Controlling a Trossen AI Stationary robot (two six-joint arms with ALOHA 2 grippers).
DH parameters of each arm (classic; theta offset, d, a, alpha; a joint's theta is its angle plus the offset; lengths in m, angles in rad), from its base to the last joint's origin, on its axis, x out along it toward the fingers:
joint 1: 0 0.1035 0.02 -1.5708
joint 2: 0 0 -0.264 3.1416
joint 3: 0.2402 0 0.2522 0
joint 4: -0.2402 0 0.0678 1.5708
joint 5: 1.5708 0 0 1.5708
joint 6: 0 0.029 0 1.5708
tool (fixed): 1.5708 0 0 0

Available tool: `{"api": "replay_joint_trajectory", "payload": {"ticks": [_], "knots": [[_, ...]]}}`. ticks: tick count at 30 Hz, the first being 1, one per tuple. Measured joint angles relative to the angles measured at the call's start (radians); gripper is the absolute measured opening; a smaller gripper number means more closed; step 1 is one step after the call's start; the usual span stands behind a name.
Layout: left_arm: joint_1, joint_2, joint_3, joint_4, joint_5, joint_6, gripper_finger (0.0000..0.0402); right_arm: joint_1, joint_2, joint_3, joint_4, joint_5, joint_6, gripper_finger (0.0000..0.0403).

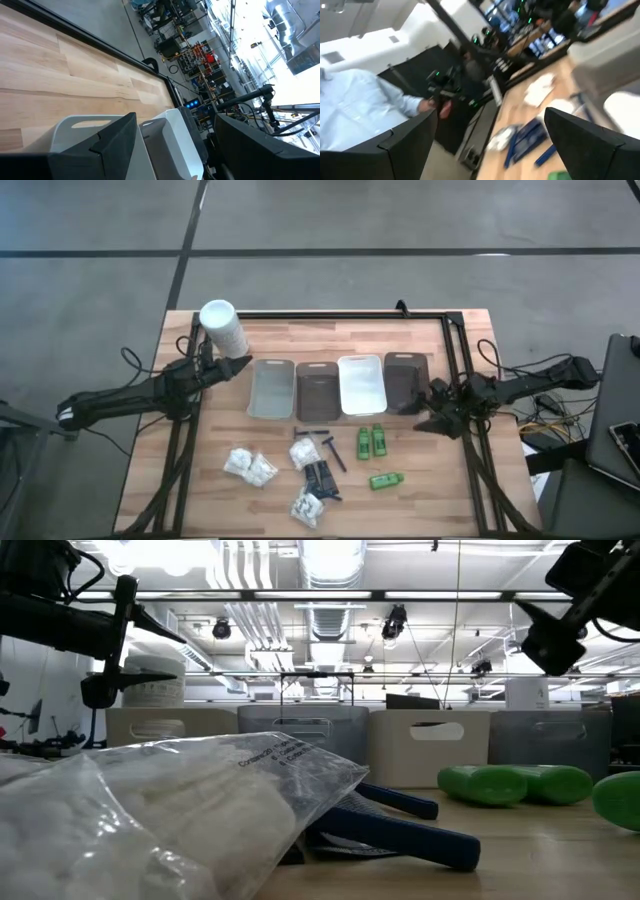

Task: Pick & Place Travel size toiletries
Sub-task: Put the green shampoo bottle into the right black bin

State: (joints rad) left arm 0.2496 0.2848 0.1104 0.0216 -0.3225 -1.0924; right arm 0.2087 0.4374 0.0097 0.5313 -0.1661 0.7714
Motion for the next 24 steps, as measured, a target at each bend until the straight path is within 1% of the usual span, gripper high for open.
{"api": "replay_joint_trajectory", "payload": {"ticks": [5,9,13,19,21,24], "knots": [[0.0,0.0,0.0,0.0,0.0,0.0,0.0273,0.084,0.038,0.021,-0.003,0.0,0.024,0.0364],[0.0,0.0,0.0,0.0,-0.01,0.0,0.0273,0.122,0.074,0.066,-0.001,0.001,0.039,0.0364],[0.0,0.0,0.0,0.0,-0.04,0.012,0.0273,0.124,0.11,0.121,-0.002,0.015,0.041,0.0364],[0.0,0.0,0.0,0.0,-0.066,0.052,0.0273,0.123,0.168,0.228,-0.001,0.122,0.034,0.0364],[0.0,0.0,-0.001,0.0,-0.074,0.052,0.0273,0.123,0.194,0.269,0.0,0.141,0.021,0.0363],[0.0,0.0,-0.001,0.0,-0.089,0.053,0.0273,0.123,0.246,0.335,-0.002,0.141,0.037,0.0363]]}}
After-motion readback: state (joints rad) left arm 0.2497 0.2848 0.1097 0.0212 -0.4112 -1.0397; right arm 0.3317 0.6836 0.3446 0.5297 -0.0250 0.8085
